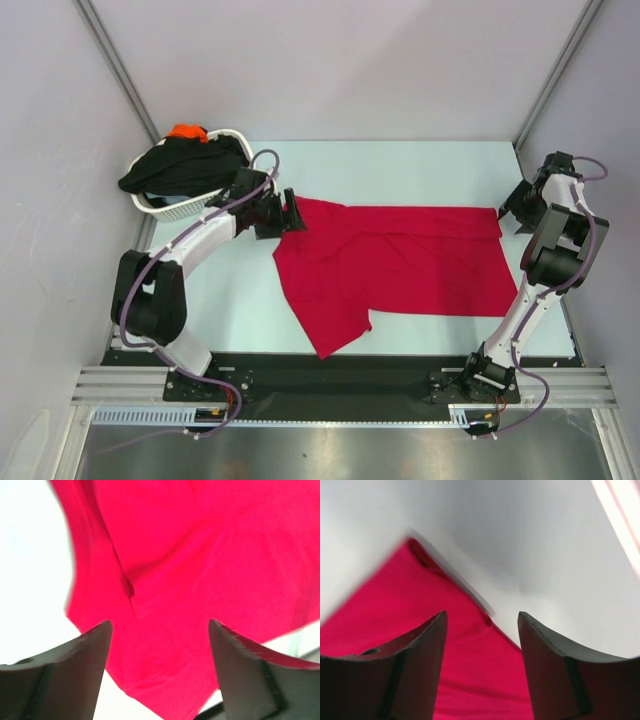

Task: Fold and stack the t-shirts
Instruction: Fold the tshirt

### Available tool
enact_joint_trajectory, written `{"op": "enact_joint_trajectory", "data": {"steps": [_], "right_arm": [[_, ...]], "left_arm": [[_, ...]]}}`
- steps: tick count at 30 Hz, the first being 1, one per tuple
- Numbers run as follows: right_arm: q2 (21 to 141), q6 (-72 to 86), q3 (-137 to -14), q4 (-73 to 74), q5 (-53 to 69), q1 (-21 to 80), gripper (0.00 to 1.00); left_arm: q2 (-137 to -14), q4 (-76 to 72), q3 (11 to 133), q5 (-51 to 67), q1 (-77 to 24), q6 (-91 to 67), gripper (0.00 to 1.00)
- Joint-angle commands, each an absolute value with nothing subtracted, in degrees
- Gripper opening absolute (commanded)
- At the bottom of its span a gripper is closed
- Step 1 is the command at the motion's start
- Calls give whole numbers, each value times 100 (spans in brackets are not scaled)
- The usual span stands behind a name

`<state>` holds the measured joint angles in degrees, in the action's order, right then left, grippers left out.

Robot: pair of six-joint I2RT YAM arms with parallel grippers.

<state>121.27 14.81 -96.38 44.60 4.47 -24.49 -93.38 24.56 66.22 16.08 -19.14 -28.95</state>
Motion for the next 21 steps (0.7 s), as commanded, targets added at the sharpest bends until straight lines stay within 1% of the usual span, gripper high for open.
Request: {"op": "enact_joint_trajectory", "data": {"steps": [1, 2, 4, 6, 7, 8, 9, 11, 12, 13, 14, 16, 17, 18, 21], "right_arm": [[11988, 1002, -10124, 3860, 815, -2348, 66], [12023, 993, -10160, 3771, 896, -2286, 67], [12067, 976, -10213, 3569, 1002, -2111, 71], [12085, 792, -10222, 3359, 976, -2013, 77], [12120, 704, -10248, 3331, 967, -1969, 77], [12155, 634, -10370, 3340, 958, -1943, 77], [12216, 563, -10441, 3392, 932, -1942, 78], [12348, 589, -10555, 3401, 923, -1995, 78], [12375, 624, -10582, 3349, 975, -2004, 78], [12436, 633, -10608, 3357, 967, -2004, 77], [12471, 668, -10634, 3349, 932, -1995, 77], [12472, 703, -10644, 3287, 923, -1978, 75], [12472, 721, -10626, 3252, 923, -1978, 74], [12463, 738, -10635, 3243, 1001, -1986, 73], [12428, 800, -10608, 3234, 1229, -2030, 72]], "left_arm": [[-8973, 2742, 7224, 801, -1776, -2251, 85], [-9122, 2716, 7399, 730, -1749, -2215, 89], [-9385, 2646, 7619, 782, -1696, -2093, 90], [-9868, 2506, 7997, 765, -1696, -1943, 87], [-10035, 2470, 8137, 756, -1696, -1794, 86], [-10255, 2470, 8469, 756, -1696, -1732, 81], [-10605, 2522, 8647, 678, -1696, -1697, 78], [-10915, 2558, 9033, 519, -1696, -1644, 72], [-11142, 2488, 9131, 466, -1696, -1644, 71], [-11214, 2435, 9184, 274, -1696, -1617, 70], [-11284, 2330, 9245, 203, -1696, -1617, 66], [-11608, 2154, 9386, 98, -1696, -1582, 63], [-11750, 2136, 9613, 97, -1696, -1582, 59], [-11864, 2171, 9737, 88, -1696, -1573, 58], [-12234, 2136, 10063, 27, -1696, -1617, 57]]}}
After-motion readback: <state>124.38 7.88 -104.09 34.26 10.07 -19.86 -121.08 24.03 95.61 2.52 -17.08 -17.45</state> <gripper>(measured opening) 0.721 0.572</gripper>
